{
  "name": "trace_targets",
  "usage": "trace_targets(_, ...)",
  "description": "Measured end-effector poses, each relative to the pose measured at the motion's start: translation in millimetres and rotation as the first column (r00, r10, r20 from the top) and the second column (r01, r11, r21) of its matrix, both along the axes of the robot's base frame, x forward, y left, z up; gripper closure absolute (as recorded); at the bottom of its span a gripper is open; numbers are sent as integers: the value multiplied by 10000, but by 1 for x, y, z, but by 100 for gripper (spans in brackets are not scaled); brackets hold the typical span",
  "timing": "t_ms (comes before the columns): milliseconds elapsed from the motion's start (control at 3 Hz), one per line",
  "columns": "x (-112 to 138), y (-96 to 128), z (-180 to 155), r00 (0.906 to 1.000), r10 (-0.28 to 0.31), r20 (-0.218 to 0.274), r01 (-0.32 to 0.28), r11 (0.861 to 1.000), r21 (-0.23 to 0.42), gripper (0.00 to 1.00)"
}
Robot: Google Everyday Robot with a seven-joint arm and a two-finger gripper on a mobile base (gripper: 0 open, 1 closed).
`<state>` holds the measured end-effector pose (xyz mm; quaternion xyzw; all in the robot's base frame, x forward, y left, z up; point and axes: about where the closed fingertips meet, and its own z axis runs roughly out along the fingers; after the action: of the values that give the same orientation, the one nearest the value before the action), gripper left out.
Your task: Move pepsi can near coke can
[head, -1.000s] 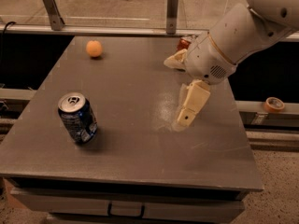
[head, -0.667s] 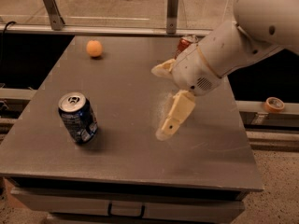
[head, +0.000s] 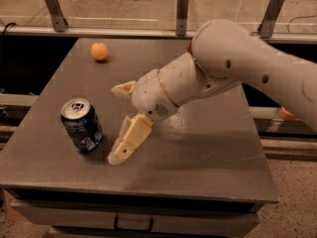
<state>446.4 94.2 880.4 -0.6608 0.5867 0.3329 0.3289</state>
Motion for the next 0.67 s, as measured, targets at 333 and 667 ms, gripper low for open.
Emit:
trace_targets(333, -3, 45, -7, 9984, 507, -239, -487, 9957, 790, 0)
trace_targets(667, -4, 73, -14, 9963, 770, -386, -713, 9889, 1303, 16)
